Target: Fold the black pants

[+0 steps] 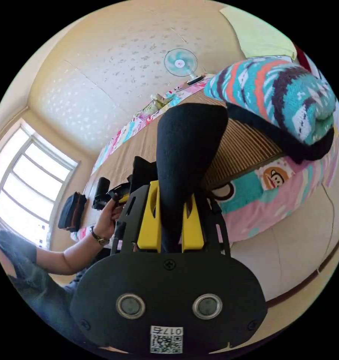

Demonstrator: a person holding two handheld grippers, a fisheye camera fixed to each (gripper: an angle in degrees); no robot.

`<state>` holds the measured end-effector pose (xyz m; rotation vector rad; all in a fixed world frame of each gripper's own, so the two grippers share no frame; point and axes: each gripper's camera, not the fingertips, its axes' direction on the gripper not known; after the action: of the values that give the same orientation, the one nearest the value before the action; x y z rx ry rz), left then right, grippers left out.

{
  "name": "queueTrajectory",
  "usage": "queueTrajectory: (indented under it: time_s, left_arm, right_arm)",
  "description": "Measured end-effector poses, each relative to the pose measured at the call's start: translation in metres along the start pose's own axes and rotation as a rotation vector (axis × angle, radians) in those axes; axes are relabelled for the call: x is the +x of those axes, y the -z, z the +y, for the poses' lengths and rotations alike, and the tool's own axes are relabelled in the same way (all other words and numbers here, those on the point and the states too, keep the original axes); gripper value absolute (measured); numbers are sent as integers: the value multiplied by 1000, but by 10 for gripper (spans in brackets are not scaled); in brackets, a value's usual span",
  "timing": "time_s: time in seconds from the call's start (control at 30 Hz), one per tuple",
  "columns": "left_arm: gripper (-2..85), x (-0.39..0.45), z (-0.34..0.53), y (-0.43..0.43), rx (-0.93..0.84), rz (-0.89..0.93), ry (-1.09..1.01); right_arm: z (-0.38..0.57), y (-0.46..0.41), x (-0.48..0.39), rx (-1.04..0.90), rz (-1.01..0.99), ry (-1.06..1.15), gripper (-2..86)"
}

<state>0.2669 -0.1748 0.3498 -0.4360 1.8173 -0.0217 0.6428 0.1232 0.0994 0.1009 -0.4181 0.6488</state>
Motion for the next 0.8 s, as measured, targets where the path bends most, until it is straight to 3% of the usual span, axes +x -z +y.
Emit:
queueTrajectory:
  time_s: [0.1, 0.17, 0.3, 0.5, 0.67, 0.8]
  left_arm:
    - [116, 9, -65, -43, 11, -17, 19]
    - [140, 18, -85, -64, 2, 67, 72]
    - [154, 51, -49, -71, -52, -39, -44]
    - [98, 57, 102, 16, -110, -117, -133]
    - [101, 37, 229, 242, 332, -478, 180]
    - [136, 62, 322, 380, 705, -644, 360]
  right_arm:
    - [-28, -31, 67, 89, 34, -298, 86]
    - [-22, -34, 116, 121, 65, -646, 102]
    - [12, -24, 114, 260, -61, -540, 86]
    - [76, -52, 89, -88, -118, -403, 18]
    - [77, -110, 26, -504, -305, -143, 7]
    - [58, -163, -19, -646, -300, -32, 5]
